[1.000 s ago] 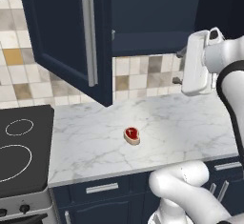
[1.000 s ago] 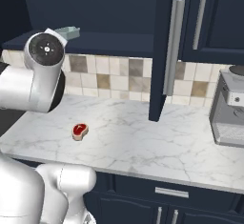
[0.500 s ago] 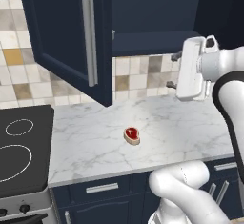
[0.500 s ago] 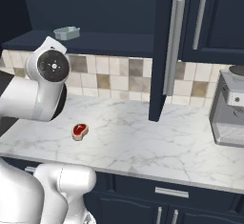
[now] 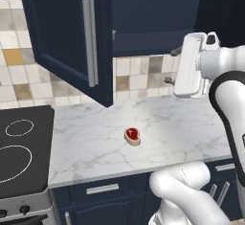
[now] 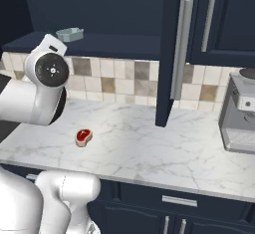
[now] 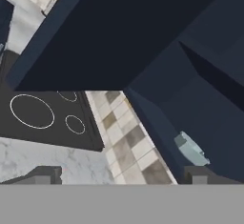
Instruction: Retrieve the tupperware from the cabinet, then place the raw meat into the tupperware to avoid contamination.
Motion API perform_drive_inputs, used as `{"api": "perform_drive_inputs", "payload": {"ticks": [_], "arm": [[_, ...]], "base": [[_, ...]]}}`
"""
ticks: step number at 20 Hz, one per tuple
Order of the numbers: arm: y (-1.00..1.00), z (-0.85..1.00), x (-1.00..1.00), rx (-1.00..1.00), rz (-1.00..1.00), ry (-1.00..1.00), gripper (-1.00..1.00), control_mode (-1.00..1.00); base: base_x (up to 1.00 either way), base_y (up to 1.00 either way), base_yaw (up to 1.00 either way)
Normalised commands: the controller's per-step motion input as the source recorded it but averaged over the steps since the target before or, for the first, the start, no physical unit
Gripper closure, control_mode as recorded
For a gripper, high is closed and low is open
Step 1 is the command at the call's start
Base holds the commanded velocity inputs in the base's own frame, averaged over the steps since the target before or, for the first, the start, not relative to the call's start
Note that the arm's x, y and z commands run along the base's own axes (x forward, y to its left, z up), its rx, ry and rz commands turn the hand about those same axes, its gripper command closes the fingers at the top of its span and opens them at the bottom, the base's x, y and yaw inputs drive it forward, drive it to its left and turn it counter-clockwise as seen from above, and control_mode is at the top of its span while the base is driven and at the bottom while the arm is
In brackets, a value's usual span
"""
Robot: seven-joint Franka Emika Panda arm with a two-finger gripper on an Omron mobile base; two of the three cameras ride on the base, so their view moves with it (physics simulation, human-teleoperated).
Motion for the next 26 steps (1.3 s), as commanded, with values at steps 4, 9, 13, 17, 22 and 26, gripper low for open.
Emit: {"api": "perform_drive_inputs", "payload": {"ticks": [4,9,13,17,22,26], "arm": [[0.03,0.11,0.23,0.0,0.0,0.0,-1.0,-1.0],[0.06,0.07,0.31,0.0,0.01,0.02,-1.0,-1.0],[0.11,0.0,0.35,0.01,0.0,0.04,-1.0,-1.0],[0.15,0.04,0.32,0.0,0.0,0.04,-1.0,-1.0],[0.17,0.04,0.32,0.01,0.0,0.04,-1.0,-1.0],[0.21,0.0,0.35,0.01,0.0,0.03,-1.0,-1.0]], "base": [[0.0,0.0,0.0],[0.0,0.0,0.0],[0.0,0.0,0.0],[0.0,0.0,0.0],[0.0,0.0,0.0],[0.0,0.0,0.0]]}}
